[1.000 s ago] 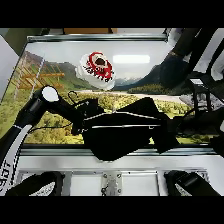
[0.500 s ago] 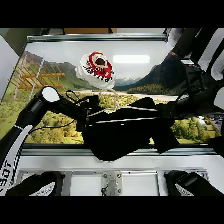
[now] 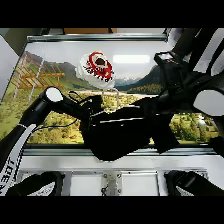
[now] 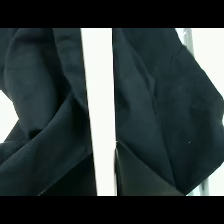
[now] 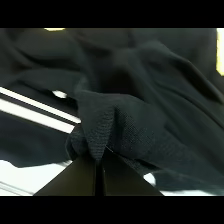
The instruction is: Fold the clothes and pants, and hang the long-sleeved shirts on hangers.
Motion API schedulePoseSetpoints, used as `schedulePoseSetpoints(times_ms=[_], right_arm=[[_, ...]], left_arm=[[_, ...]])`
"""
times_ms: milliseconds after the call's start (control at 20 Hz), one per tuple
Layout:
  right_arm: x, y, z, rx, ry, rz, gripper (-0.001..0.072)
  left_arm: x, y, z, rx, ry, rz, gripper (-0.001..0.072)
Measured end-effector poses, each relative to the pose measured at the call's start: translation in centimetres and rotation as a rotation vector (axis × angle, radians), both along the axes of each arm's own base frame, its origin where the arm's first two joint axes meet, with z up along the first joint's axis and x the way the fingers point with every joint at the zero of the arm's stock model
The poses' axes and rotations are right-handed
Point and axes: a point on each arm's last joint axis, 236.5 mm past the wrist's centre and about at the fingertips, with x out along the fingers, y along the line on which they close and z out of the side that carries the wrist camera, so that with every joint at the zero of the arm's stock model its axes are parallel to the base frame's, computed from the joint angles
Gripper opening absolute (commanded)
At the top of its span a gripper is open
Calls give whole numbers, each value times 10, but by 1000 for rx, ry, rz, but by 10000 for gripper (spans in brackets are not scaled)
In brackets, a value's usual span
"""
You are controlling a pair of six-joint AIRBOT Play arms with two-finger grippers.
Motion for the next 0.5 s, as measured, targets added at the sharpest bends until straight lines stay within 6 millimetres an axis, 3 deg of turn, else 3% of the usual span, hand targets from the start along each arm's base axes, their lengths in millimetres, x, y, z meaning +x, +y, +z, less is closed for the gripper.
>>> schedulePoseSetpoints(times_ms=[350,500], right_arm=[[3,70,1,116,-60,105,17],[4,90,1,156,-69,130,17]], left_arm=[[-3,-11,0,-49,57,4,17],[-3,-12,0,-56,61,6,17]])
